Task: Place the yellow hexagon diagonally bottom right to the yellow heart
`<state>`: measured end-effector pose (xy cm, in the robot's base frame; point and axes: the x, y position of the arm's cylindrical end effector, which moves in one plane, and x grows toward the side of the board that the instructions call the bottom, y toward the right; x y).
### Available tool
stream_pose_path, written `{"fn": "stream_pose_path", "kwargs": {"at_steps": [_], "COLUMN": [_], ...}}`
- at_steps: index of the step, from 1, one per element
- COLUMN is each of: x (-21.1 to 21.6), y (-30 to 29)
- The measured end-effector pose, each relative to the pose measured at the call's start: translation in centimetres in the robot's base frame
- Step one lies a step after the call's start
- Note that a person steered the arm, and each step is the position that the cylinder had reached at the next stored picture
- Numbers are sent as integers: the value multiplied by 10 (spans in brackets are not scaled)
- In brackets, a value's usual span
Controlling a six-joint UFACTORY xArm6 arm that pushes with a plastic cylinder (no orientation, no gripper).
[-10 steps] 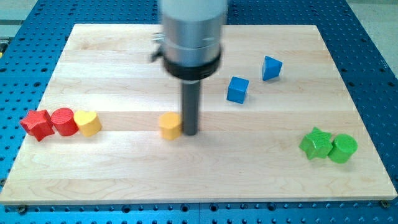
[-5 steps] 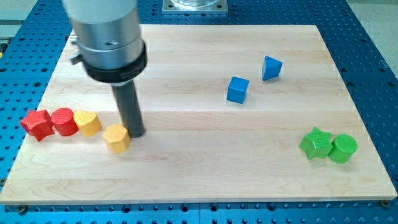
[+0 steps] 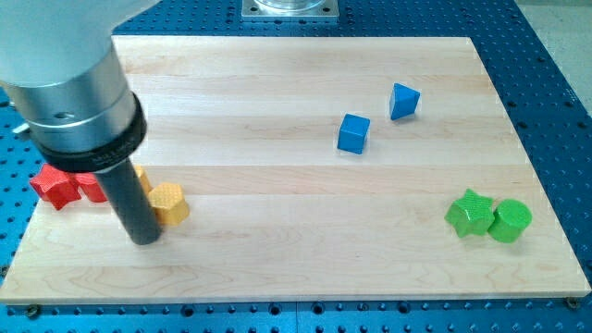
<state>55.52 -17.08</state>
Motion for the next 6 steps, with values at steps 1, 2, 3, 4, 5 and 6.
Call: {"fn": "stream_pose_path", "kwargs": {"at_steps": [1, 2, 3, 4, 5, 6], "x": [18, -1, -15, -15, -15, -16], "y": [40, 65, 46, 41, 43, 43]}}
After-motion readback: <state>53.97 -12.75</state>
